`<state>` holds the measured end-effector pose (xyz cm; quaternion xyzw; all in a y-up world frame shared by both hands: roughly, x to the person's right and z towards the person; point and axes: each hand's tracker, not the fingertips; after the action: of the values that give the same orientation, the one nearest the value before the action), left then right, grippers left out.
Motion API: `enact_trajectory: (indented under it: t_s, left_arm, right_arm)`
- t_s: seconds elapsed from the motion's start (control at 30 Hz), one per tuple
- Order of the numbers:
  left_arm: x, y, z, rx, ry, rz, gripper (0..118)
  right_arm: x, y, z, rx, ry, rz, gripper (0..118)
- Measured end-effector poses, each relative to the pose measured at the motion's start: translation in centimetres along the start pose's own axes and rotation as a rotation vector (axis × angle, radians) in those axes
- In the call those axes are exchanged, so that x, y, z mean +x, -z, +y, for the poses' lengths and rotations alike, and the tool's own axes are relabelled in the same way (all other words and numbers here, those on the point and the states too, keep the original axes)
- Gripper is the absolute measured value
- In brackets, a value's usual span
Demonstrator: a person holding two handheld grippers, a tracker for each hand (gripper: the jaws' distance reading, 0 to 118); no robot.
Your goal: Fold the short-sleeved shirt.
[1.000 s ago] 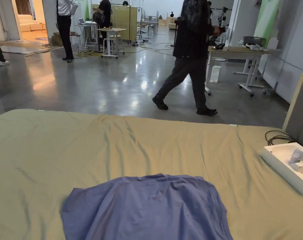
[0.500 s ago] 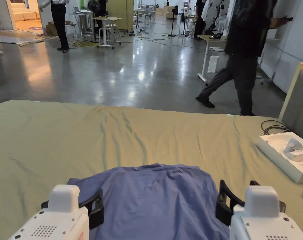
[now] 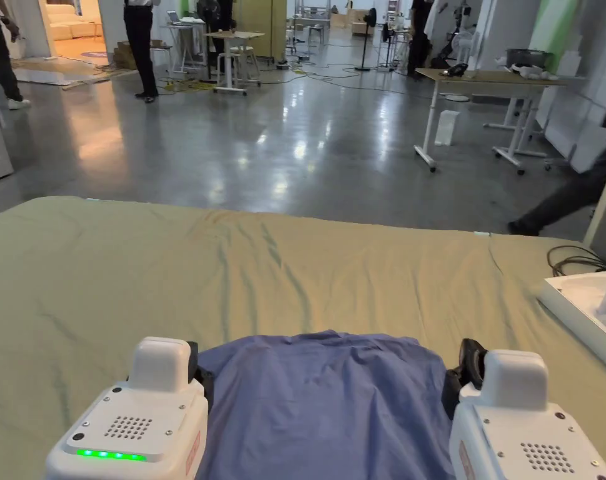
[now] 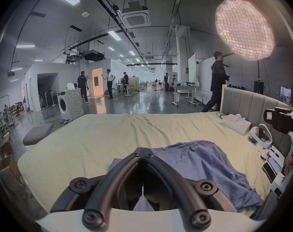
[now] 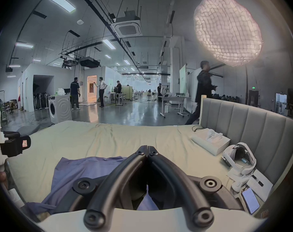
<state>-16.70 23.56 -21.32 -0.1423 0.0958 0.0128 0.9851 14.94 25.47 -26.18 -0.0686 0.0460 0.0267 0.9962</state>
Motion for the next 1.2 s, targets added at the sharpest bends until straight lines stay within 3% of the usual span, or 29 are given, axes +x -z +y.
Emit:
enact_trajectory:
  t_s: [0.33, 0.6, 0.63, 0.7, 0.77, 1.2]
  left_arm:
    - [-8.8, 8.1, -3.3, -0.273, -0.093, 0.117, 2]
    - [-15.3, 19.3, -3.1, -0.467, -0.195, 0.093, 4]
    - [-16.0, 21.0, -2.9, -0.495, -0.217, 0.095, 10]
    - [-17.2, 23.9, -2.9, -0.565, -0.267, 0.058, 42]
    - [-17.7, 26.3, -3.1, -0.609, -0.302, 0.035, 63]
    - [-15.6, 34.4, -8.5, -0.83, -0.164, 0.108, 67]
  right_arm:
    - [-0.4, 3.5, -2.5, -0.118, -0.043, 0.058, 0]
    - [-0.7, 7.9, -4.7, -0.233, -0.049, 0.062, 0]
    - [-0.7, 8.3, -5.0, -0.241, -0.053, 0.064, 0]
    - [-0.6, 9.1, -5.6, -0.263, -0.058, 0.061, 0]
    - [-0.6, 9.7, -6.3, -0.293, -0.061, 0.06, 0]
    - [0.9, 11.4, -9.0, -0.395, -0.083, 0.026, 0]
